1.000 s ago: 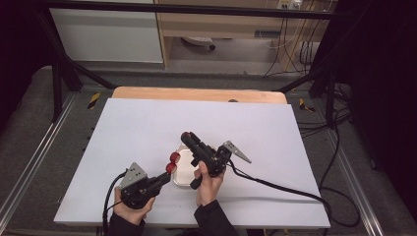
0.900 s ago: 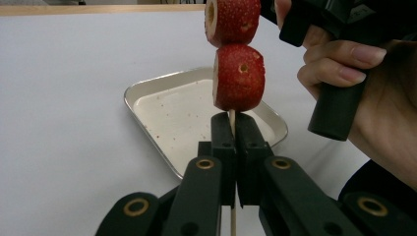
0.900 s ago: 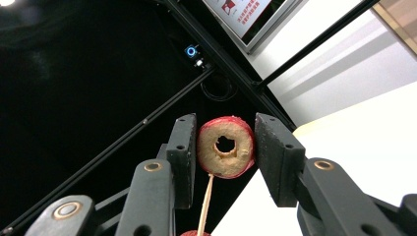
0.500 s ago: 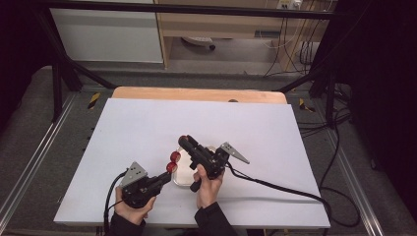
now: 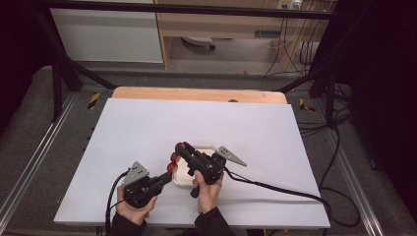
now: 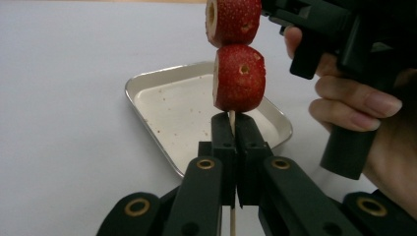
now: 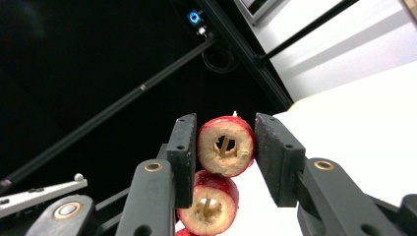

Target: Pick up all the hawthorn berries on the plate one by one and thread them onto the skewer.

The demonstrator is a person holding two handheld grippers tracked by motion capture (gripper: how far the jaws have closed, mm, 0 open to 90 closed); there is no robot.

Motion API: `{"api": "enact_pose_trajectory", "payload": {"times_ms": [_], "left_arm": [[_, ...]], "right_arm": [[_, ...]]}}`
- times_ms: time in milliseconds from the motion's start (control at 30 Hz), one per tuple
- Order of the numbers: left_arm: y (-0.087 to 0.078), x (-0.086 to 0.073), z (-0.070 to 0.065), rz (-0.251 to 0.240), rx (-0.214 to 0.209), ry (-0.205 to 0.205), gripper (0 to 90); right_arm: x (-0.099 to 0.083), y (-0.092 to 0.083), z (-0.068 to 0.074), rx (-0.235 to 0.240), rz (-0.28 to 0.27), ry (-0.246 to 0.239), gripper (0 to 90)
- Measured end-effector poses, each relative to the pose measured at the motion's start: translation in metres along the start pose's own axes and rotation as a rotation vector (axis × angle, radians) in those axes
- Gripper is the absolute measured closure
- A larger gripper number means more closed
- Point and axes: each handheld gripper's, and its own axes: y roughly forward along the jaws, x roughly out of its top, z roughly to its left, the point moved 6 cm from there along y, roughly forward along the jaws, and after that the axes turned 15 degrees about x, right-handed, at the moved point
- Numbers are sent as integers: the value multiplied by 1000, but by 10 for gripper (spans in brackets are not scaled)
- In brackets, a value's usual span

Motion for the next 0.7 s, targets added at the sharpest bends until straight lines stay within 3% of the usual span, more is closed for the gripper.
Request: {"api": "enact_pose_trajectory", "payload": {"times_ms": [33,100,133,300,433,700], "left_arm": [[0,0,1,0,1,-3,882],[-1,0,4,-5,7,-2,883],[0,-1,5,-3,7,-1,883],[2,-3,10,3,19,9,882],[3,-4,13,6,23,26,882],[6,-5,17,27,15,60,881]], "right_arm": [[2,0,0,-7,13,-6,595],[7,-1,0,-30,33,-28,438],[9,-2,0,-38,51,-42,421],[13,-10,-4,-116,229,-153,226],[15,-25,-16,-172,344,-216,158],[16,-65,-47,-270,599,-260,52]]}}
